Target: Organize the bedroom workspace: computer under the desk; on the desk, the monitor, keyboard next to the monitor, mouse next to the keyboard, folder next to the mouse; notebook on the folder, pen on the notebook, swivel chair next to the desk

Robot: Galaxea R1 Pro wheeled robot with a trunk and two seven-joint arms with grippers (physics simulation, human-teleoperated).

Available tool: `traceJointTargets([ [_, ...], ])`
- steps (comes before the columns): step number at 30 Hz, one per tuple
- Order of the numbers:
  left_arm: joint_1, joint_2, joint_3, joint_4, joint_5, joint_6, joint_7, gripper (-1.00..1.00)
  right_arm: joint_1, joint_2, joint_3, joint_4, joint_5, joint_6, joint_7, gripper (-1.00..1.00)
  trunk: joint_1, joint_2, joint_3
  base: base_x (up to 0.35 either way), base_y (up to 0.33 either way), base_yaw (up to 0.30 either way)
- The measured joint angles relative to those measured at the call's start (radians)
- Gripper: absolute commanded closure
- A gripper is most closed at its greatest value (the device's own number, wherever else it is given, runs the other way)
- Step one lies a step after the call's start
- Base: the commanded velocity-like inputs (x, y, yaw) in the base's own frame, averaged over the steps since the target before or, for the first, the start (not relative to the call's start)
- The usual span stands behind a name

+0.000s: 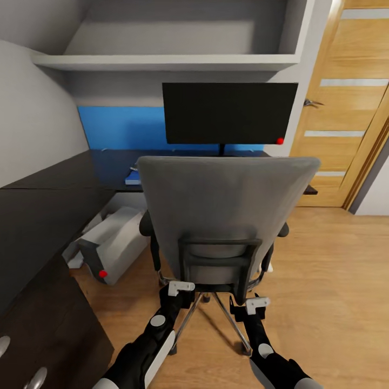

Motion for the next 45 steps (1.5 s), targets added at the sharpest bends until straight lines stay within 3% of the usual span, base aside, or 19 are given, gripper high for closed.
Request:
traceJointTargets([
  [13, 0.000, 0.000, 0.001, 0.001, 0.003, 0.000, 0.000, -1.00, 0.000, 0.000, 0.001, 0.001, 0.001, 0.001, 0.000, -1.00, 0.000, 0.000, 0.000, 0.313, -0.026, 0.000],
  [20, 0.000, 0.001, 0.000, 0.001, 0.006, 0.000, -0.001, -1.00, 0.000, 0.000, 0.001, 0.001, 0.001, 0.001, 0.000, -1.00, 0.001, 0.000, 0.000, 0.051, -0.022, 0.000],
  [36, 0.000, 0.002, 0.006, 0.001, 0.000, 0.001, 0.005, -1.00, 0.000, -0.001, -0.012, 0.002, -0.017, -0.009, -0.006, -1.00, 0.001, 0.000, 0.000, -0.253, -0.069, 0.000],
  [45, 0.000, 0.002, 0.006, 0.001, 0.000, 0.002, 0.005, -1.00, 0.000, -0.001, -0.013, 0.002, -0.018, -0.009, -0.006, -1.00, 0.001, 0.000, 0.000, -0.034, -0.027, 0.000],
])
